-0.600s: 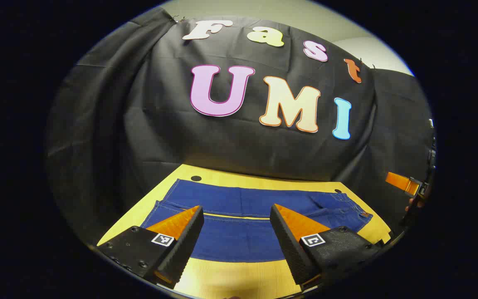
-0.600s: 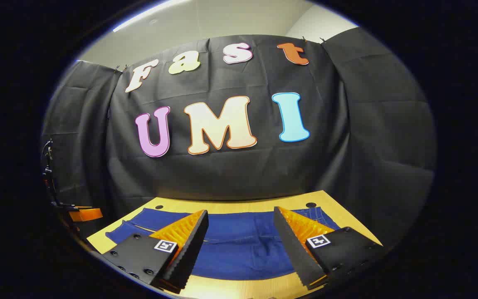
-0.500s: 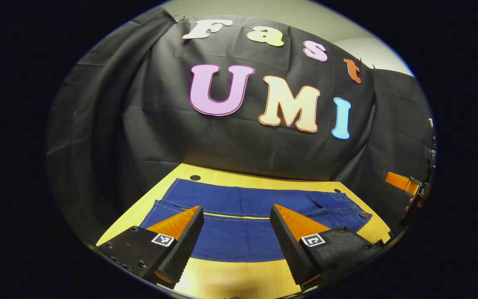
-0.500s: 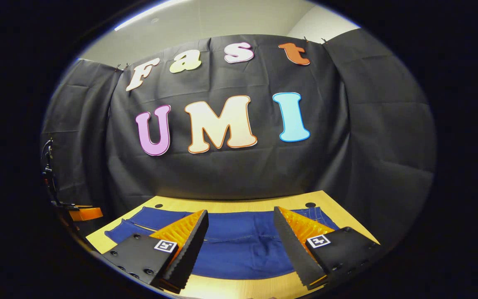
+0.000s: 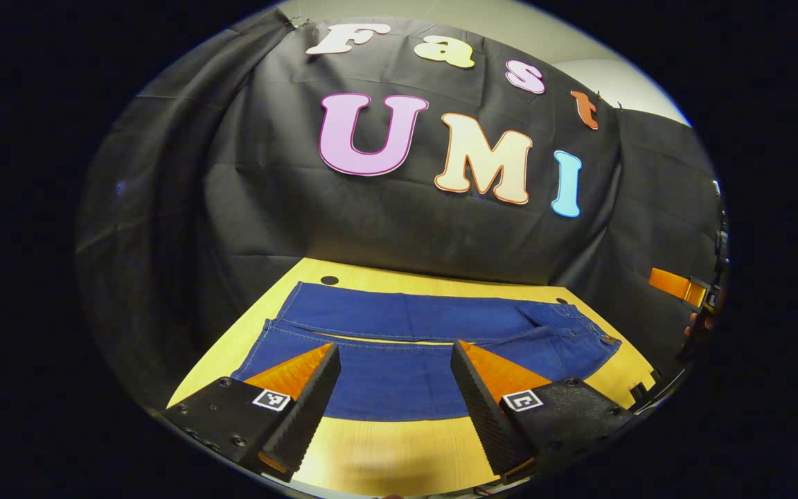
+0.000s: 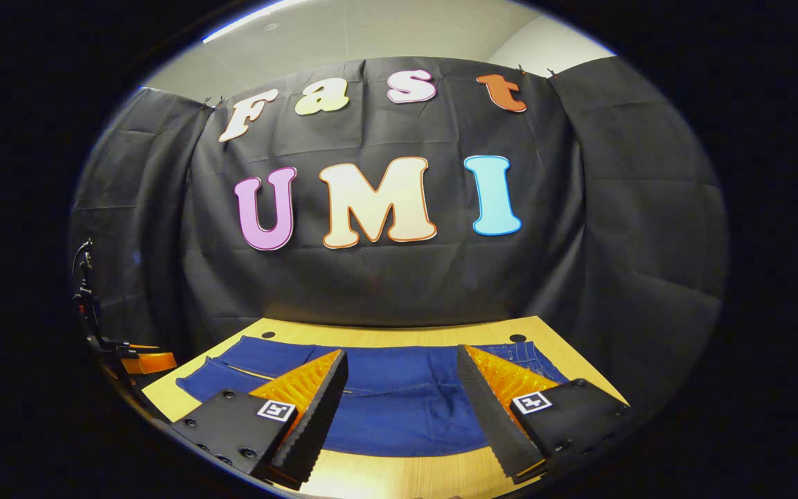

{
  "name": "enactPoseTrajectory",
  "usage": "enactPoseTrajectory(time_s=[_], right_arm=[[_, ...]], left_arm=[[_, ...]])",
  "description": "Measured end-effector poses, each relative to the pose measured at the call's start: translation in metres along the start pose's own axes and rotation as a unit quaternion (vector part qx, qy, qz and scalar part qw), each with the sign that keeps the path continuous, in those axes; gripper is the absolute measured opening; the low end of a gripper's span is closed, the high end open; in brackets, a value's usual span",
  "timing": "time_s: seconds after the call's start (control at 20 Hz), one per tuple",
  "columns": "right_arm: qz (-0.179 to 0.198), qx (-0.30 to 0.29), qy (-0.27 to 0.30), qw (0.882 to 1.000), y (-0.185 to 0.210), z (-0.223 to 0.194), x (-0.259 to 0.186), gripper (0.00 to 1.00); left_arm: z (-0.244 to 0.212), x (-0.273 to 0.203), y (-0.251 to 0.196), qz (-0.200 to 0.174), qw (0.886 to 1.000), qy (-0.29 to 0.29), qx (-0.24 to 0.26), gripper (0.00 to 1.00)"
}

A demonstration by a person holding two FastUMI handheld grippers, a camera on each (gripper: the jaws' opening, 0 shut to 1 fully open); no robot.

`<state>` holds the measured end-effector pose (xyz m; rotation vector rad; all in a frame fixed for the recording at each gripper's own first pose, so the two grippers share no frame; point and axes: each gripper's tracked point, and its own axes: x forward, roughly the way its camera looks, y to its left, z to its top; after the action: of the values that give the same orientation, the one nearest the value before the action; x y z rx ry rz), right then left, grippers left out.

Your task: Grasp the waist and the cuffs of the jeans and fold them to make the two legs overlap; first hold the waist and fold one-third of the jeans toward the cuffs, then hold the cuffs and fold the remaining one-third in the same direction to finish folding.

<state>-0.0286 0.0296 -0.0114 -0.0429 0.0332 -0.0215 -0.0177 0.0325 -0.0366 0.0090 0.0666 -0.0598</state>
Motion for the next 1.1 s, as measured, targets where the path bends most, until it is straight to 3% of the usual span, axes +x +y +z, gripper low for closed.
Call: enactPoseTrajectory(time_s=[0.25, 0.5, 0.65, 0.8, 1.1], right_arm=[[-0.002, -0.014, 0.022, 1.0, 0.011, -0.017, -0.019, 0.98], [-0.002, -0.038, 0.059, 0.998, 0.014, -0.034, -0.037, 0.97], [-0.011, -0.05, 0.073, 0.996, 0.008, -0.036, -0.044, 0.98], [-0.019, -0.05, 0.088, 0.995, 0.004, -0.039, -0.047, 0.98], [-0.037, -0.075, 0.114, 0.99, -0.004, -0.049, -0.051, 0.98]], left_arm=[[-0.025, -0.004, 0.024, -0.052, 0.997, 0.037, 0.038, 0.94], [-0.056, 0.003, 0.07, -0.114, 0.981, 0.117, 0.108, 0.95], [-0.077, 0.01, 0.1, -0.144, 0.959, 0.183, 0.161, 0.93], [-0.109, 0.017, 0.127, -0.17, 0.93, 0.257, 0.2, 0.95], [-0.151, 0.031, 0.187, -0.174, 0.878, 0.346, 0.28, 0.95]])
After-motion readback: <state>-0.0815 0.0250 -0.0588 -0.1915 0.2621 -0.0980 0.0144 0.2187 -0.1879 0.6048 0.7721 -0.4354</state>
